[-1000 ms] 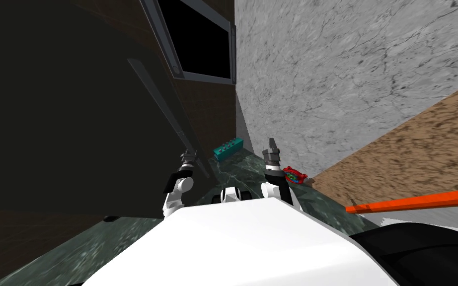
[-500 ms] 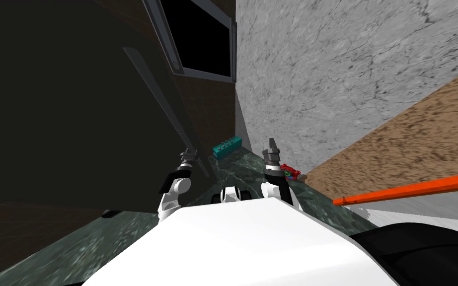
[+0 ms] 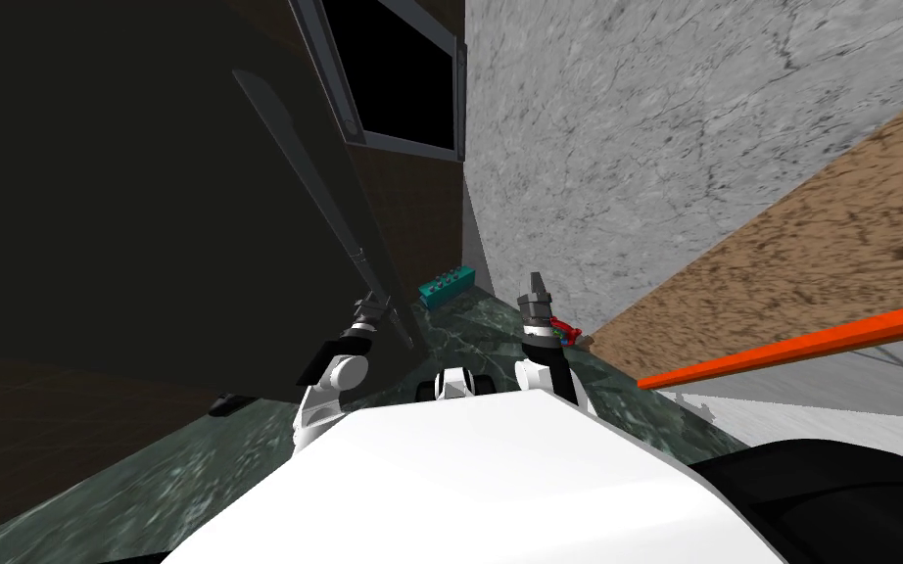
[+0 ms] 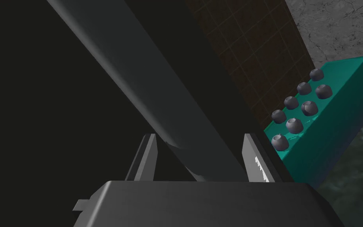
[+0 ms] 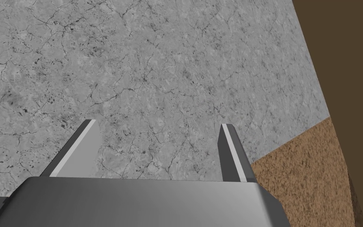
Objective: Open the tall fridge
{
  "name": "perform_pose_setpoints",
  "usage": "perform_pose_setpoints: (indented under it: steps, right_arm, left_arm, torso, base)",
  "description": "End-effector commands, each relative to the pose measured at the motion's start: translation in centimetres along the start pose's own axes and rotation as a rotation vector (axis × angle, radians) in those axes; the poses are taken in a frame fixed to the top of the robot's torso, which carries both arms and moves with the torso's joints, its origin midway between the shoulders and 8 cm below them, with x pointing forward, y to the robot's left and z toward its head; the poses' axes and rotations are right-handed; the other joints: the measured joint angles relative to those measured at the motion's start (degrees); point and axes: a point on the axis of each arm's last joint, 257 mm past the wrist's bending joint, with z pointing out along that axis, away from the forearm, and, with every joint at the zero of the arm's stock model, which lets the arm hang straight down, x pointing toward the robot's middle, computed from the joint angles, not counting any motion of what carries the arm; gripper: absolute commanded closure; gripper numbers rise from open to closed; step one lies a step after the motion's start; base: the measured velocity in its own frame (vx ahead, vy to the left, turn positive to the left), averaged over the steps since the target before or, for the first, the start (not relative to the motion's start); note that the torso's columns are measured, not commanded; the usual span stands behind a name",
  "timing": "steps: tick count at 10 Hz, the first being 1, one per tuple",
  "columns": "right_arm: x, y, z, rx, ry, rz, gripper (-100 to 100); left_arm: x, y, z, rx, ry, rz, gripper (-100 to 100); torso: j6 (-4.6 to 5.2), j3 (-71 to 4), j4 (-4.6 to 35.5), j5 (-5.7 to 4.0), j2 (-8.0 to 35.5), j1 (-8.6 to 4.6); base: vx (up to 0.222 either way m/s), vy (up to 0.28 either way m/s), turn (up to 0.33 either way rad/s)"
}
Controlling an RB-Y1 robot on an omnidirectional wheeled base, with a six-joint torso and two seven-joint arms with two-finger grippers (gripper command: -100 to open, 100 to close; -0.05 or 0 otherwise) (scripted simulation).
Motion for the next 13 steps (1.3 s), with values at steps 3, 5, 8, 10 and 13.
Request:
perform_pose_setpoints:
  steps: [3, 5, 8, 10, 13]
  right_arm:
    - [0.0, 0.0, 0.0, 0.0, 0.0, 0.0, 0]
    - [0.0, 0.0, 0.0, 0.0, 0.0, 0.0, 0]
    - [0.0, 0.0, 0.0, 0.0, 0.0, 0.0, 0]
    - [0.0, 0.0, 0.0, 0.0, 0.0, 0.0, 0]
    - [0.0, 0.0, 0.0, 0.0, 0.0, 0.0, 0]
  left_arm:
    - [1.8, 1.0, -1.2, -0.101, 0.004, 0.041, 100]
    - [2.7, 2.7, -2.2, -0.143, 0.033, 0.057, 100]
    - [4.5, 4.7, -3.3, -0.189, 0.08, 0.075, 100]
    - [6.0, 6.4, -4.6, -0.23, 0.124, 0.087, 100]
    - [8.8, 9.1, -7.4, -0.3, 0.198, 0.095, 100]
  torso:
    - [0.19, 0.0, 0.2, -0.24, 0.0, -0.36]
    - [0.25, -0.3, 0.1, -0.23, -0.5, -0.49]
    - [0.1, 0.0, 0.2, -0.21, 0.0, -0.19]
    - [0.01, 0.0, 0.2, -0.21, 0.0, -0.11]
    - [0.06, 0.0, 0.3, -0.18, 0.1, -0.17]
  base:
    - [-0.183, 0.002, -0.015]
    - [-0.057, 0.037, 0.048]
    - [-0.067, 0.106, 0.04]
    - [-0.055, 0.108, 0.054]
    - [-0.06, 0.116, 0.07]
